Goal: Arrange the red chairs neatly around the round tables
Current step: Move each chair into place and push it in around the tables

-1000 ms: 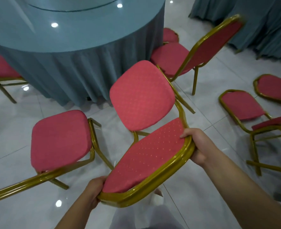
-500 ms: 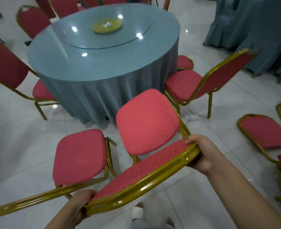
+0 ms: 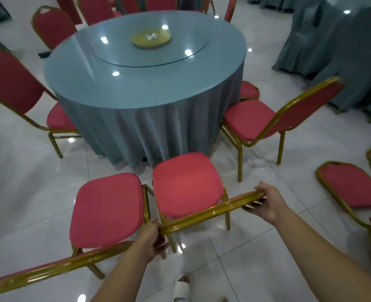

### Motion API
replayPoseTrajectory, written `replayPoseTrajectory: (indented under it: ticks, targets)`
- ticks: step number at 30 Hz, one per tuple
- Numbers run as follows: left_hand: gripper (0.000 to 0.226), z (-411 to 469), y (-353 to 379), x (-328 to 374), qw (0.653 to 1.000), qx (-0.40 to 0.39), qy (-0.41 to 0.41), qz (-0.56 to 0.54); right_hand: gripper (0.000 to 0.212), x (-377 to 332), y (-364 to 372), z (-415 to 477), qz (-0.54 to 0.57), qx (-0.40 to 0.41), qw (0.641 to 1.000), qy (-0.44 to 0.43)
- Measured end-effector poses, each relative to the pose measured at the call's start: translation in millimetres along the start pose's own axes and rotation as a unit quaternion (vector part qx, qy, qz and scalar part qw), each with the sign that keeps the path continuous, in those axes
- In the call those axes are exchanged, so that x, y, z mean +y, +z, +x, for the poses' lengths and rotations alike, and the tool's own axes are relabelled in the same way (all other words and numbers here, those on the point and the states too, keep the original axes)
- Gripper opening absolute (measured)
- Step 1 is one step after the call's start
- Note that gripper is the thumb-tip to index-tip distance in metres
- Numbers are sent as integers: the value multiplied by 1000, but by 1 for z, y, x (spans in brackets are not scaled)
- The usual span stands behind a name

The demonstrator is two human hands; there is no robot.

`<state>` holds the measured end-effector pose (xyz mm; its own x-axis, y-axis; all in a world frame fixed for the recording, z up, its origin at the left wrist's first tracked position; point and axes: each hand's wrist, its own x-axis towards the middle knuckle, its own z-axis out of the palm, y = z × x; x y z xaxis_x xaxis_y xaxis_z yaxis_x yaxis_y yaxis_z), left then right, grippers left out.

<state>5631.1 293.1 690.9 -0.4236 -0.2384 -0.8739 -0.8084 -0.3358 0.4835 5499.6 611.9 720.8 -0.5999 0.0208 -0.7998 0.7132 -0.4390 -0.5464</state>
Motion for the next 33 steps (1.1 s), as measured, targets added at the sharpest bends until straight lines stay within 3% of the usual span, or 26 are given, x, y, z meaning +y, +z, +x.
replayPoseTrajectory:
  ticks: [3, 6, 9, 14, 20, 22, 27, 33]
  targets:
    - [45, -13, 6, 19, 988, -25, 108, 108, 58, 7, 15, -32, -90, -29, 994, -53]
    - [37, -28, 34, 59, 954, -68, 206, 205, 47, 15, -8, -63, -85, -17, 992, -87]
    - [23, -43, 77, 92, 897, -142, 294, 297, 32, 26, -54, -89, -64, 51, 991, -106]
    - [24, -76, 161, 109, 848, -213, 344, 341, 21, 29, -121, -123, 30, 158, 979, -129]
    - [25, -98, 287, 92, 811, -296, 332, 381, 17, -27, -179, -115, 10, 165, 974, -156]
    - [24, -98, 330, 81, 809, -298, 315, 396, 15, -54, -203, -106, 2, 160, 972, -173]
    - [16, -91, 426, 46, 861, -272, 231, 363, 14, -122, -287, -88, 15, 164, 967, -196]
    - [15, -86, 521, 57, 871, -260, 213, 358, 17, -205, -356, -47, 33, 170, 963, -209]
